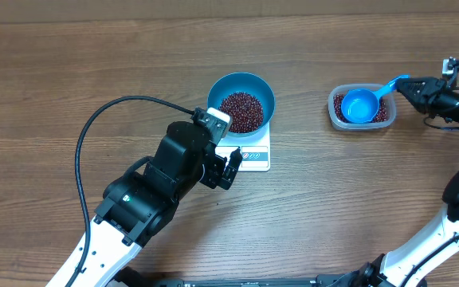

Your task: Scoop item into bowl and weigh 150g on scale

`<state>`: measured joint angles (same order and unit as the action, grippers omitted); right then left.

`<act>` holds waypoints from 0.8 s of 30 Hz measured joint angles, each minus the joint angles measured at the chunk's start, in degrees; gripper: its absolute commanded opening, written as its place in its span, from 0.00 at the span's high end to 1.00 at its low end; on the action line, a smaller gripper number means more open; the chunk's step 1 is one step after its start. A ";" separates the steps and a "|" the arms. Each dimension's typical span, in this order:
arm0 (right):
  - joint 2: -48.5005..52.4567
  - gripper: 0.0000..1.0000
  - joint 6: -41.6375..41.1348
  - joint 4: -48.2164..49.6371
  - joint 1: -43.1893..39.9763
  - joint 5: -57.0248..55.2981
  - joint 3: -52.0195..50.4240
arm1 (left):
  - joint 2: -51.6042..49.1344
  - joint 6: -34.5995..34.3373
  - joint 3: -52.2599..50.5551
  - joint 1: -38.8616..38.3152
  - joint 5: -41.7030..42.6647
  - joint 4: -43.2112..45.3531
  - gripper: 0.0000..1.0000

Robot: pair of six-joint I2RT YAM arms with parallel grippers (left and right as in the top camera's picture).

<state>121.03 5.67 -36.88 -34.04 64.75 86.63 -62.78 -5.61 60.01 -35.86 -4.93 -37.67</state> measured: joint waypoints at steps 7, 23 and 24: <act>0.00 0.96 0.35 0.02 0.00 0.70 0.00 | 0.00 0.00 0.00 0.00 0.00 0.00 0.01; 0.00 0.96 1.25 -5.09 -0.07 0.85 0.00 | 0.00 0.00 0.00 0.00 0.02 0.00 0.00; 0.00 0.96 1.51 -5.86 -0.11 0.81 0.00 | 0.00 0.00 0.00 0.00 0.00 0.00 0.00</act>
<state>121.03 7.18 -42.74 -34.15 65.56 86.63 -62.78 -5.61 60.01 -35.86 -4.93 -37.67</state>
